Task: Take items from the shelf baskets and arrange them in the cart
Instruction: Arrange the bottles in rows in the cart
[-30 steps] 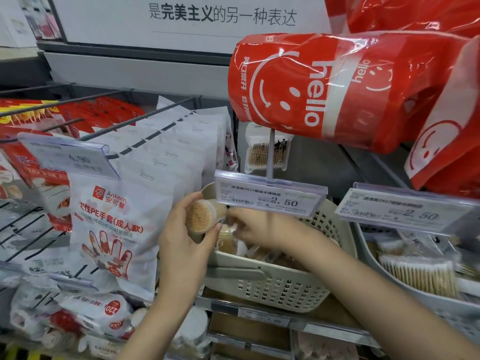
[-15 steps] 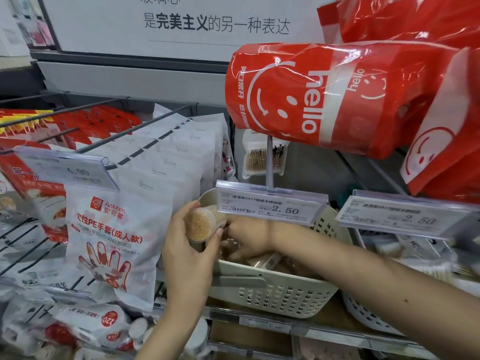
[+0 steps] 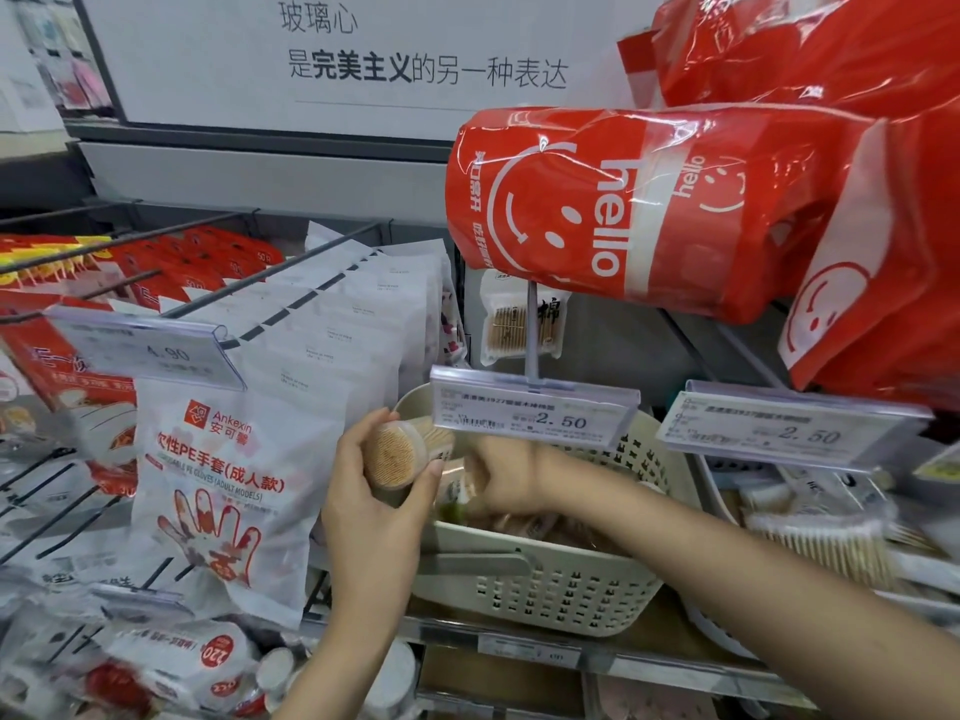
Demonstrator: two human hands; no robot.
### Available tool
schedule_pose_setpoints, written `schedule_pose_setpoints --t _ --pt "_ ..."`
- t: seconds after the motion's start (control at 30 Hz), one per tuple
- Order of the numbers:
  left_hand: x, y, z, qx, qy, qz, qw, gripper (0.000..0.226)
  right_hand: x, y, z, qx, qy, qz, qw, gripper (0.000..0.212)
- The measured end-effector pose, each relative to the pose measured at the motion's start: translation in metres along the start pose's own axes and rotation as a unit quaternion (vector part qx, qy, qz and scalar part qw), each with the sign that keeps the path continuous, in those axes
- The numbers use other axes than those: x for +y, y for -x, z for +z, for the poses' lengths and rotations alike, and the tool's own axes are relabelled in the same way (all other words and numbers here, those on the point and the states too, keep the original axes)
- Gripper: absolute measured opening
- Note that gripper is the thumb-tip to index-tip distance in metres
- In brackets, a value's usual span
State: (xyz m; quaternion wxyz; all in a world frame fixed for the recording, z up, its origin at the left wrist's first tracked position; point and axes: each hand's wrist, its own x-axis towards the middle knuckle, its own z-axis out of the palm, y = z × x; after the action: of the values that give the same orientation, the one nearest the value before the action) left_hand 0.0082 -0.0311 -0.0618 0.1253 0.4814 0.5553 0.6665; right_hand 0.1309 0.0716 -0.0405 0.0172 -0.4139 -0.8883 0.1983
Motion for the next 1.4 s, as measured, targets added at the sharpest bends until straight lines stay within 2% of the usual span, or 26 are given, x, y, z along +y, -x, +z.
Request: schedule_pose_setpoints --t 0.1,0.17,0.3,0.43,0.57,0.63,0.8,1.0,1.07,1.2,1.4 --pt "0.004 0.003 -0.003 -0.013 0.018 -0.004 1.000 0.055 0.008 0.041 -0.016 0.060 -0.090 0.061 0.992 0.029" --pt "0.010 0.009 -0.004 -0.019 0.040 -0.007 0.999 0.055 0.011 0.070 -0.026 0.129 -0.139 0.068 0.980 0.031" --pt "0.029 0.032 -0.006 -0.005 0.092 -0.004 0.996 0.055 0.012 0.119 -0.029 0.229 -0.191 0.051 0.953 0.057" --pt "0.046 0.059 -0.018 0.026 0.127 -0.009 0.992 0.059 0.006 0.158 -0.019 0.272 -0.189 0.010 0.944 0.064" --pt "0.058 0.092 -0.042 0.047 0.089 -0.047 0.994 0.069 -0.012 0.185 0.000 0.270 -0.215 -0.038 0.938 0.059" --pt "0.064 0.112 -0.059 0.055 0.077 -0.083 0.992 0.067 -0.028 0.193 0.013 0.236 -0.278 -0.066 0.929 0.059" --pt "0.070 0.169 -0.117 0.116 0.027 -0.180 0.976 0.072 -0.081 0.194 0.062 0.030 -0.465 -0.107 0.878 0.048" --pt "0.067 0.226 -0.206 0.225 0.004 -0.228 0.947 0.055 -0.153 0.183 0.129 -0.143 -0.516 -0.124 0.836 0.060" --pt "0.063 0.239 -0.234 0.259 0.006 -0.230 0.938 0.052 -0.180 0.179 0.148 -0.180 -0.513 -0.125 0.830 0.060" --pt "0.055 0.250 -0.287 0.314 0.028 -0.236 0.919 0.048 -0.239 0.160 0.182 -0.240 -0.508 -0.135 0.816 0.042" --pt "0.036 0.253 -0.392 0.380 0.001 -0.246 0.892 0.058 -0.342 0.113 0.247 -0.264 -0.506 -0.155 0.806 0.042"
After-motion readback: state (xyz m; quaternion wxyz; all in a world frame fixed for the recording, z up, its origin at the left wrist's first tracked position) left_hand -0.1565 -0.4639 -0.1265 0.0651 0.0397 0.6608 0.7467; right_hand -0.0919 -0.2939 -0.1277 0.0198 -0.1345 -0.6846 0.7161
